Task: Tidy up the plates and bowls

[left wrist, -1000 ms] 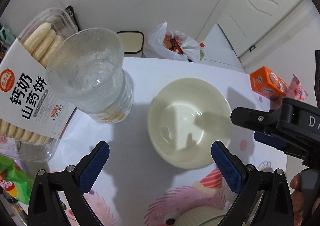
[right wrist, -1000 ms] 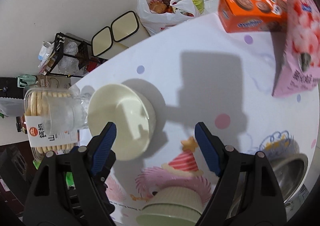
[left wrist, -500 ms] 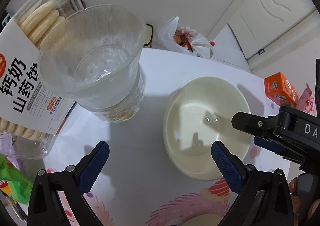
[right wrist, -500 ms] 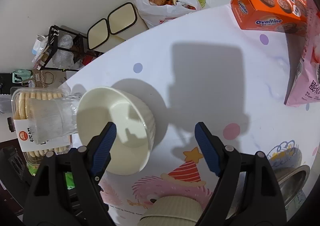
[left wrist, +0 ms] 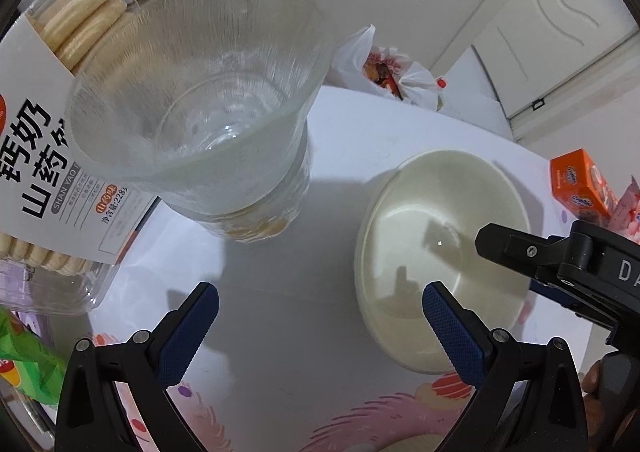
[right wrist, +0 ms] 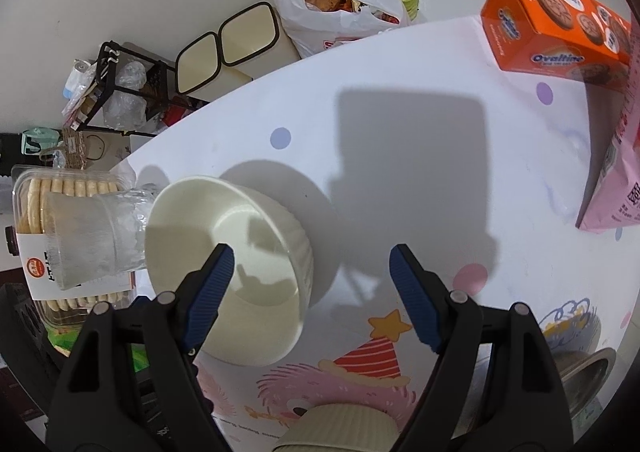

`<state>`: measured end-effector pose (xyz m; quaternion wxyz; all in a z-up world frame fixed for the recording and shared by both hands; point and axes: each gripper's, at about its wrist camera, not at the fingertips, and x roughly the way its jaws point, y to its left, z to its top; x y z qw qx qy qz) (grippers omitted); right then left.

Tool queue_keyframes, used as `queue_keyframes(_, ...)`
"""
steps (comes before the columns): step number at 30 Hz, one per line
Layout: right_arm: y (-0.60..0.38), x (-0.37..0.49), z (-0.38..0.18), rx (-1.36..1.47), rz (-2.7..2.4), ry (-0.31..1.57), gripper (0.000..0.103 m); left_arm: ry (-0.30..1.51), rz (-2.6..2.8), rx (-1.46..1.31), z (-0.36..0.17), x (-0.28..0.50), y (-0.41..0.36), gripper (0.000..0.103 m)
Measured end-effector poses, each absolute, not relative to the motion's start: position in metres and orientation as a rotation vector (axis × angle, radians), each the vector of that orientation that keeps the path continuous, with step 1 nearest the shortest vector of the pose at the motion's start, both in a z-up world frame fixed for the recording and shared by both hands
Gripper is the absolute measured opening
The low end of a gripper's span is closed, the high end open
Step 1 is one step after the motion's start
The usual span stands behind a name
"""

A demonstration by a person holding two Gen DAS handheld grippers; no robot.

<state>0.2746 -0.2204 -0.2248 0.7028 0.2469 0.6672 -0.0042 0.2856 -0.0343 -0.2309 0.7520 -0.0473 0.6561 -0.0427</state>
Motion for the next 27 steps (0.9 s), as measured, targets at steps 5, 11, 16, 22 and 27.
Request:
queue_keyframes(5, -0.215, 0.279, -0.233, 0.498, 0.001, 1.489, 0.054, 1.459, -0.082, -0.103, -0.244, 0.286, -0.036, 0.090)
queue_keyframes(11, -0.210, 0.281, -0.237, 0.463, 0.034, 1.500, 0.014, 1.462, -0.119, -0.111, -0.250, 0.287, -0.049, 0.052)
queue_keyframes(16, -0.202, 0.279, -0.235, 0.396, 0.063, 1.495, 0.007, 1.445, -0.158, -0.089, -0.250, 0.288, -0.068, 0.020)
queue_keyframes(22, -0.203, 0.273, -0.235, 0.394, 0.075, 1.488, 0.008, 1.435, -0.166, -0.082, -0.252, 0.288, -0.074, 0.015)
queue_keyframes(27, -0.199, 0.269, -0.234, 0.373, 0.084, 1.492, 0.008, 1.424, -0.162, -0.082, -0.249, 0.276, -0.063, 0.014)
